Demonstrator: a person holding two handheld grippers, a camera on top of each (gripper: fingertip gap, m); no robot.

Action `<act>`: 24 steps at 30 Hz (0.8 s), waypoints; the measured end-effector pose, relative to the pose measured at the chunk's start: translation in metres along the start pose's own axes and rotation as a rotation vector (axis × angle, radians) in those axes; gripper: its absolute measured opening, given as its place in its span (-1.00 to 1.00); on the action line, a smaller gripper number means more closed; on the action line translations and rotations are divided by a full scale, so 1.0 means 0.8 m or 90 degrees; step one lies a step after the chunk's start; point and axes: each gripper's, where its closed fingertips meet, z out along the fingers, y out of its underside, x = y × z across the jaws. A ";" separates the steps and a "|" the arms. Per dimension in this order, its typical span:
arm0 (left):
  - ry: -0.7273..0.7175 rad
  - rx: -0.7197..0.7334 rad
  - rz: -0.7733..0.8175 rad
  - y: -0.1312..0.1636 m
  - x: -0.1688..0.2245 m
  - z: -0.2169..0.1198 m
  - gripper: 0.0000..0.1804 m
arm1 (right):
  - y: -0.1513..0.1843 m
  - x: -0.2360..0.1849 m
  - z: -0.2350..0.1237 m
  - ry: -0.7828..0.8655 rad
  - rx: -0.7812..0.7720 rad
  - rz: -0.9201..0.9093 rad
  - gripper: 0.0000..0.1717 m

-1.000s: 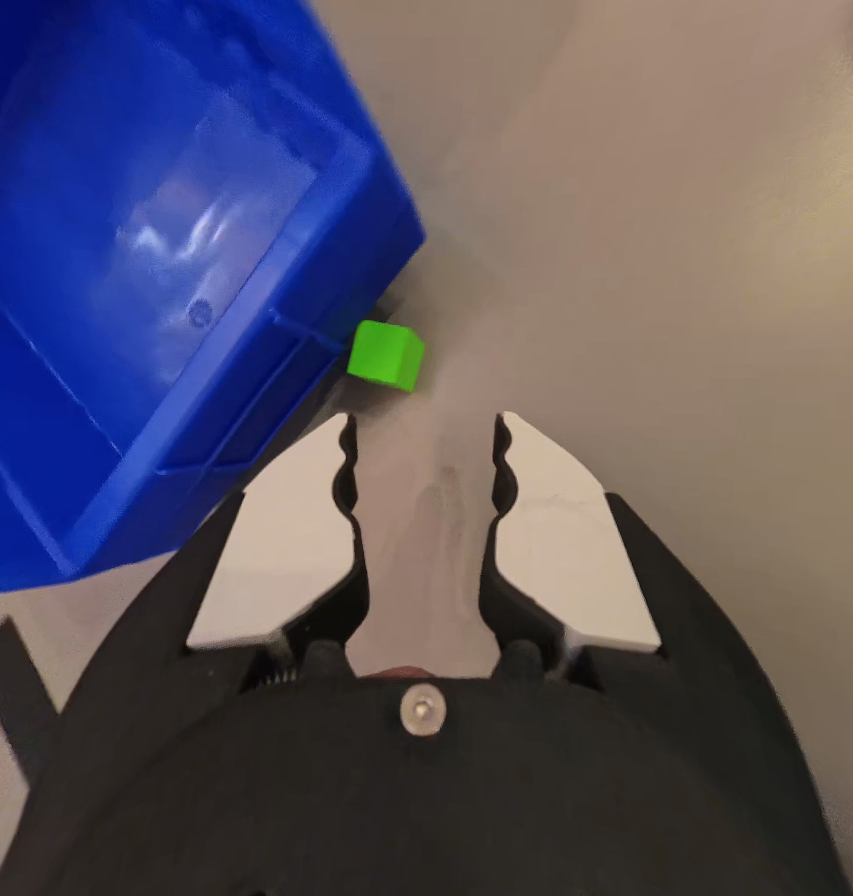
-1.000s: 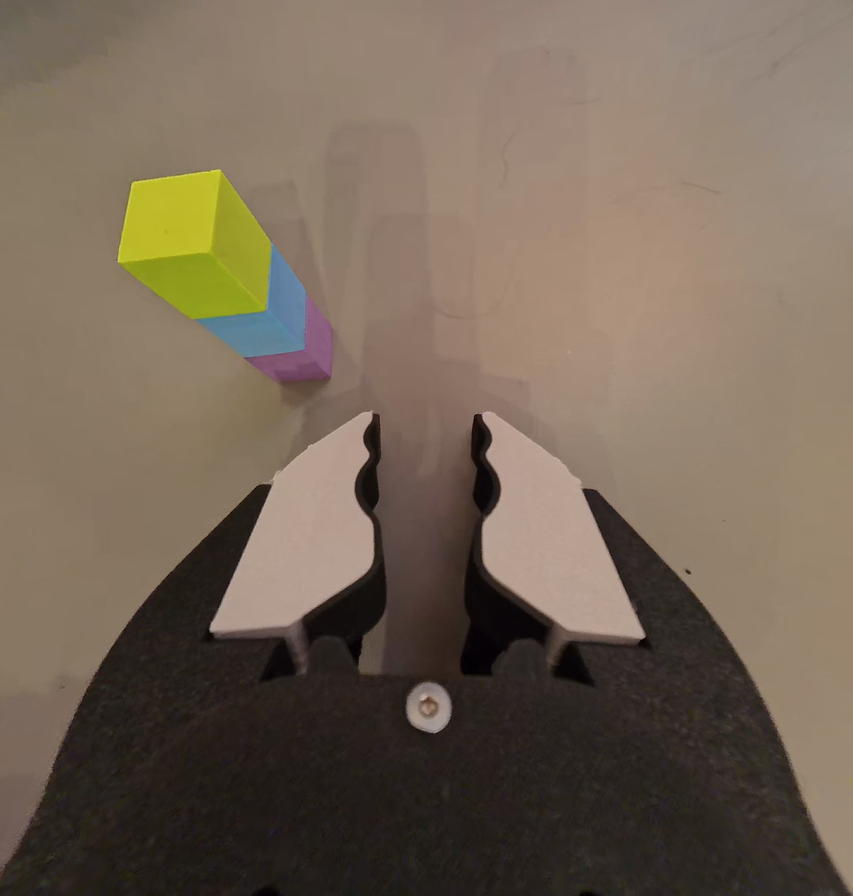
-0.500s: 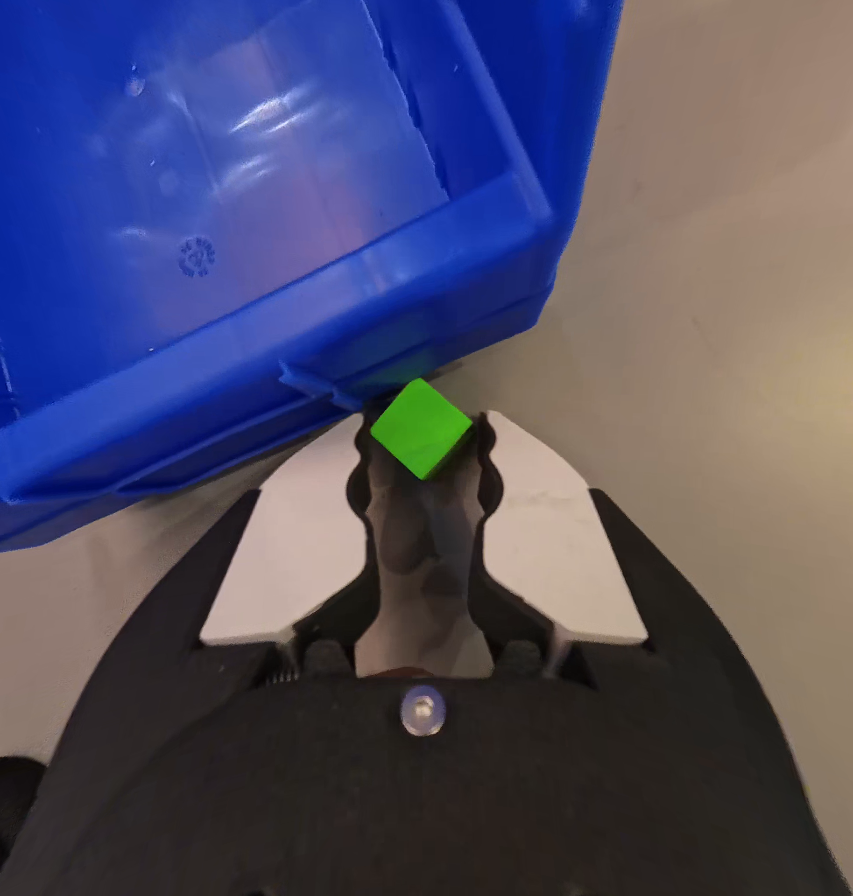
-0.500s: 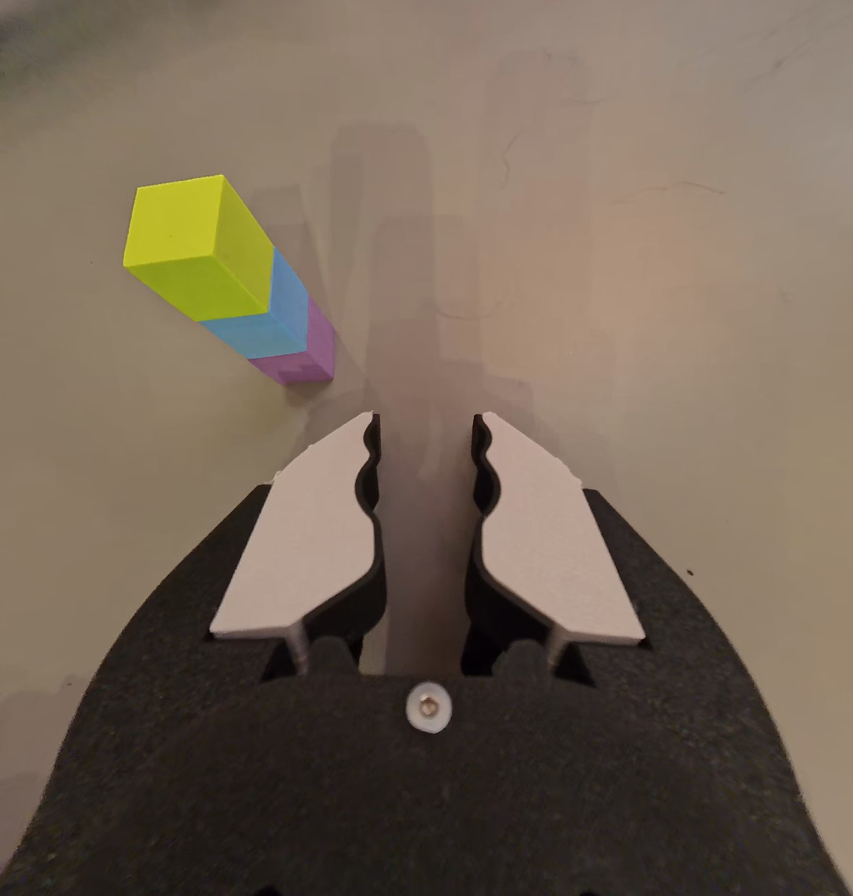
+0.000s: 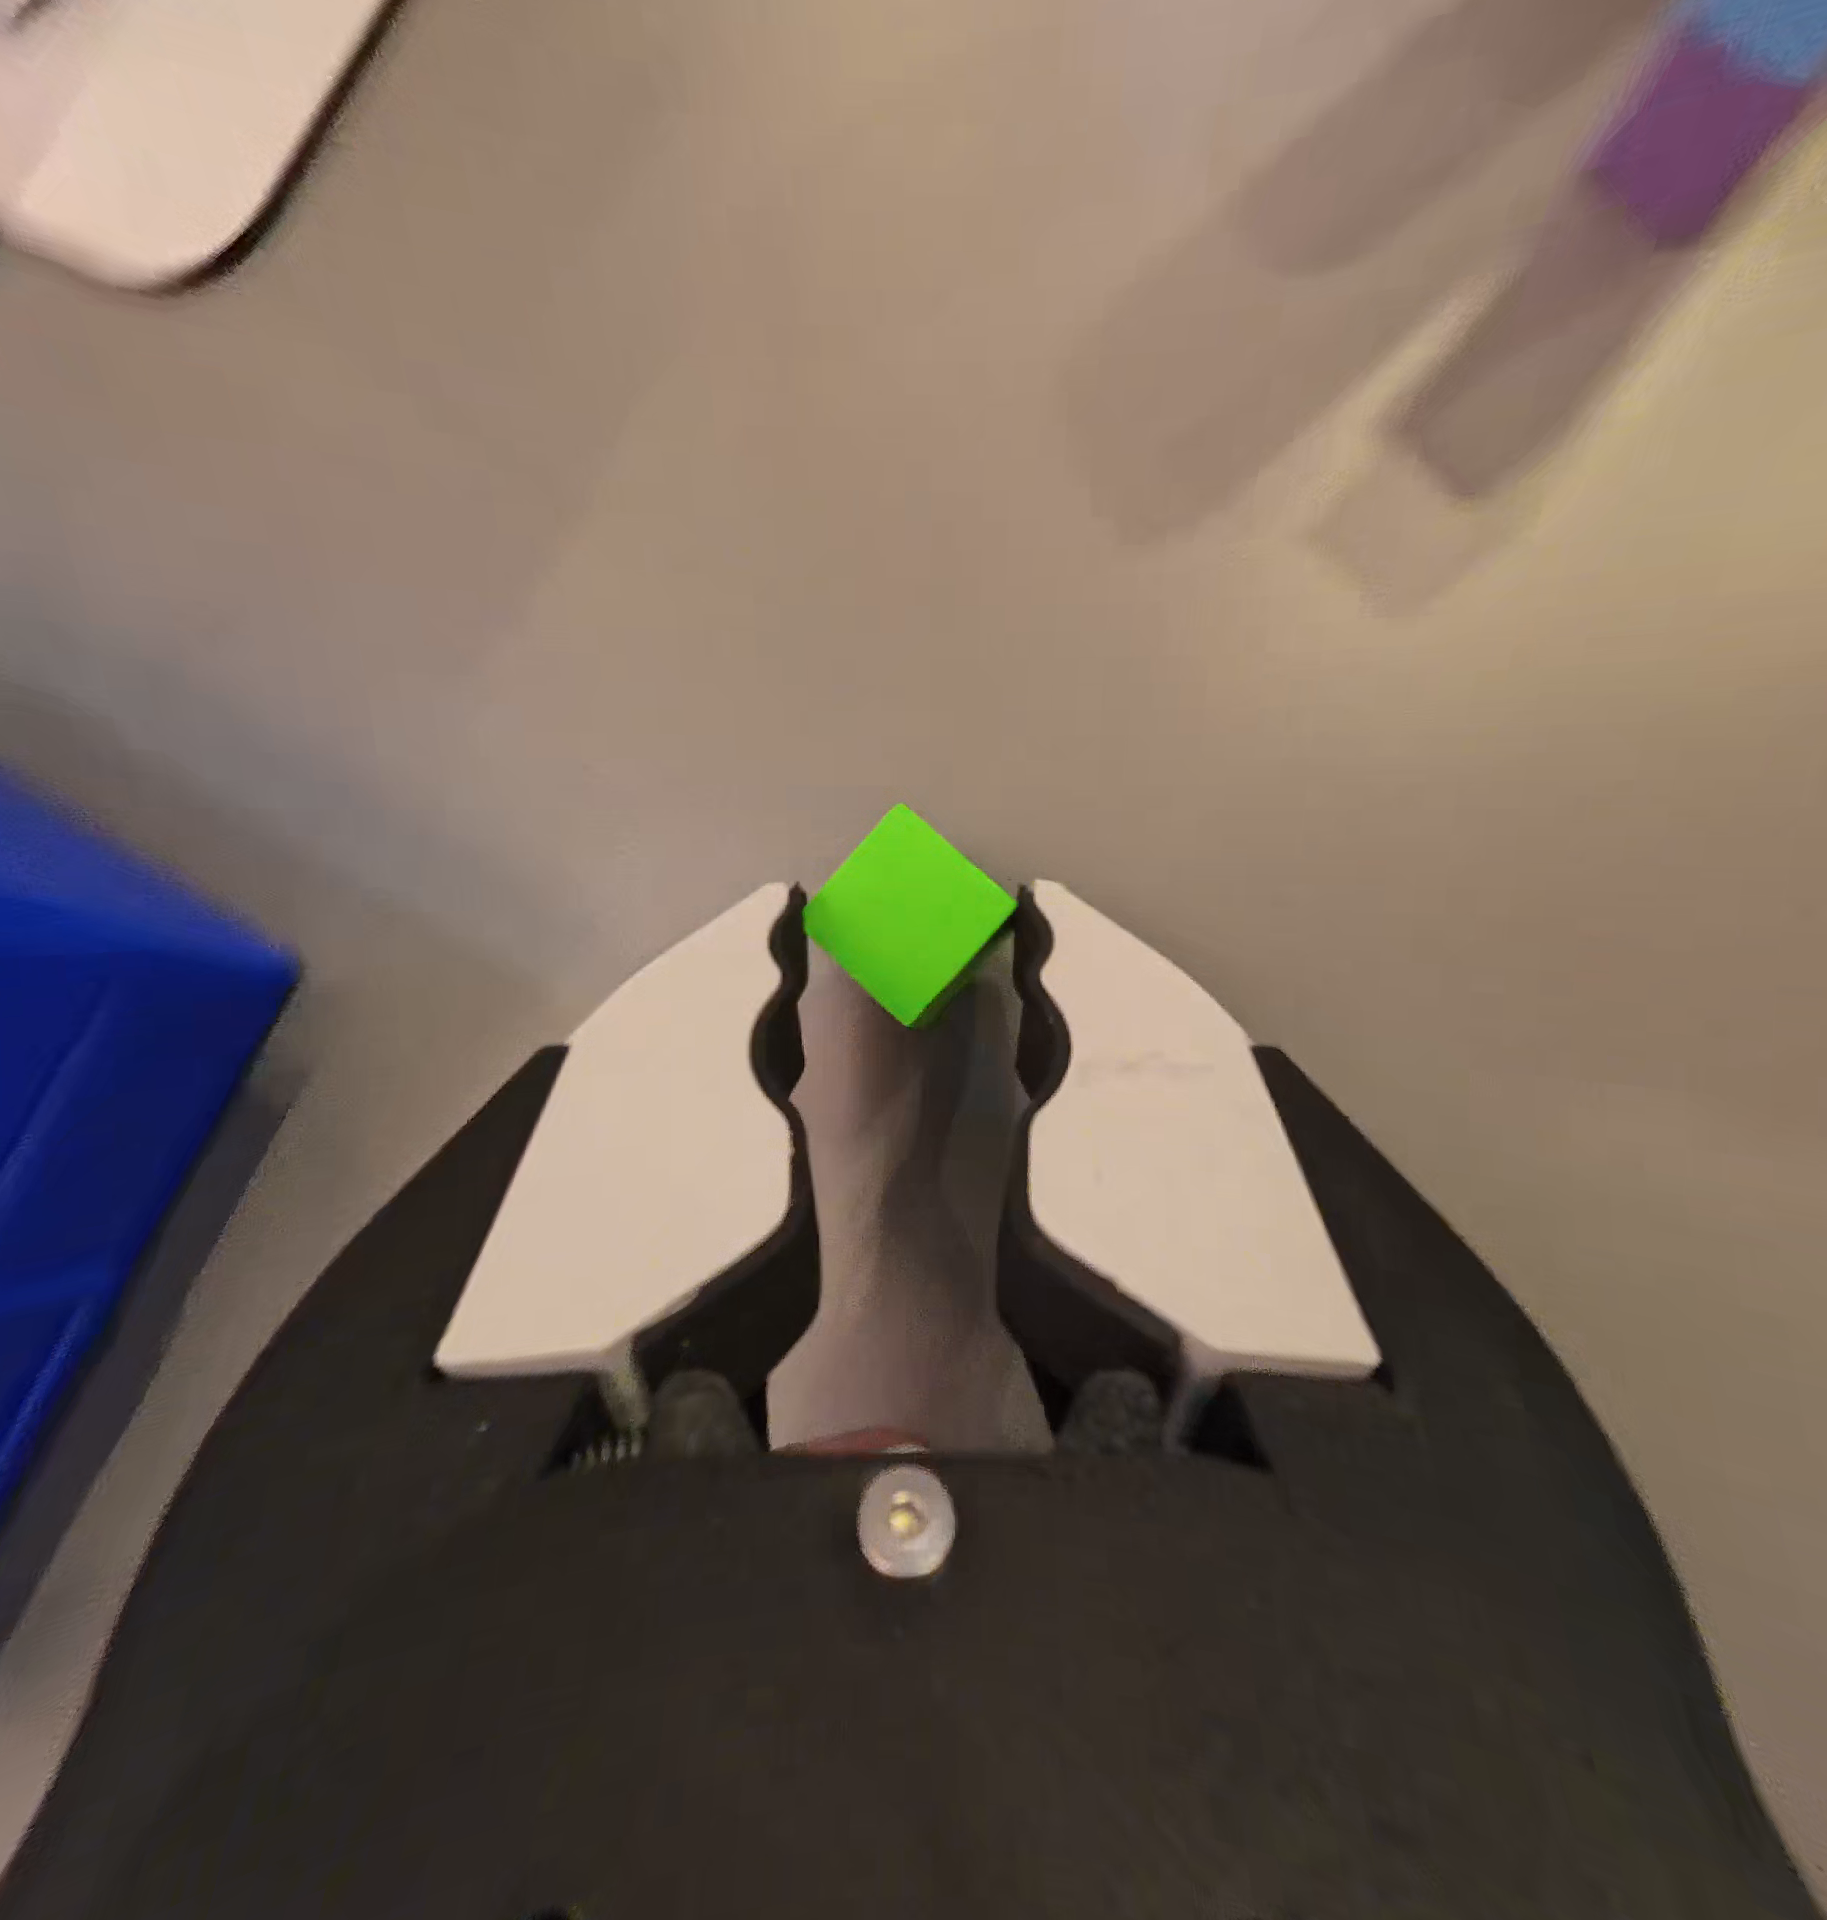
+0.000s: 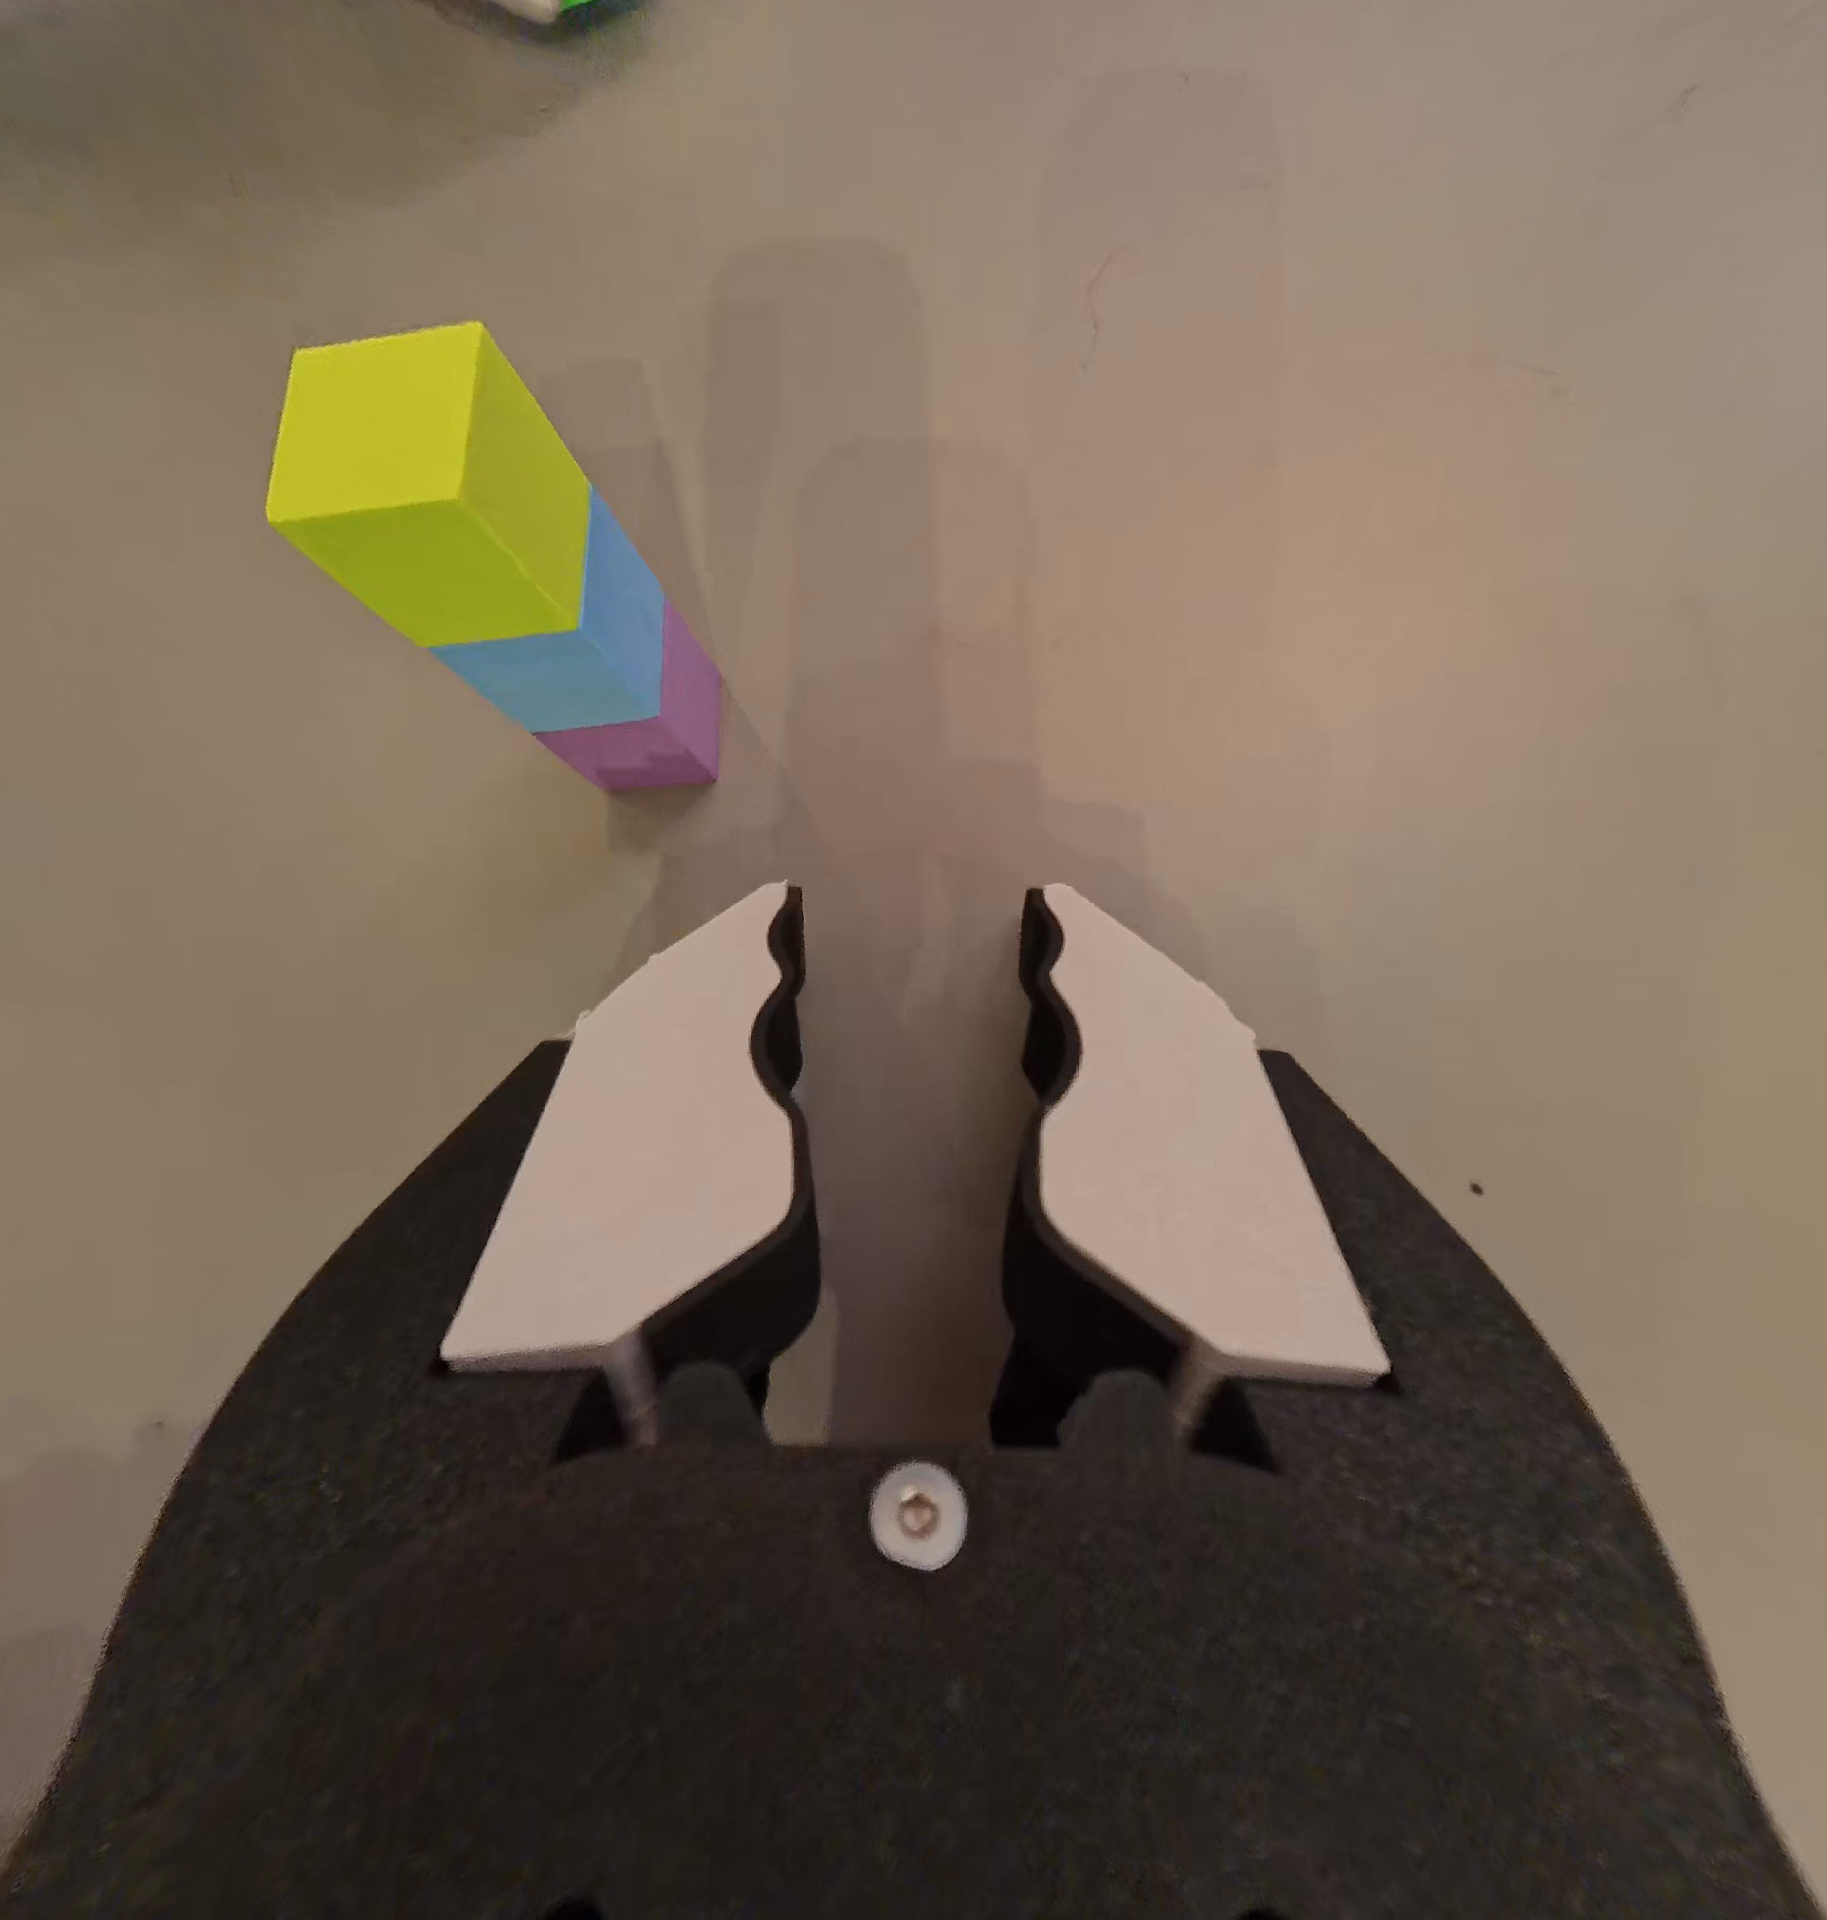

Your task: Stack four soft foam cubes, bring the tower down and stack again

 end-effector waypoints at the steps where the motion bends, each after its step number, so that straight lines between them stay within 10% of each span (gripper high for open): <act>1: 0.032 0.023 0.040 -0.011 0.022 -0.002 -0.59 | 0.003 0.001 -0.001 0.005 -0.009 -0.001 -0.54; 13: 0.278 0.014 0.279 -0.034 0.203 0.011 -0.58 | -0.021 -0.004 -0.043 0.059 0.020 -0.036 -0.53; 24: 0.187 0.002 0.170 -0.023 0.151 -0.021 -0.25 | -0.119 -0.118 -0.063 -0.008 0.059 -0.245 -0.59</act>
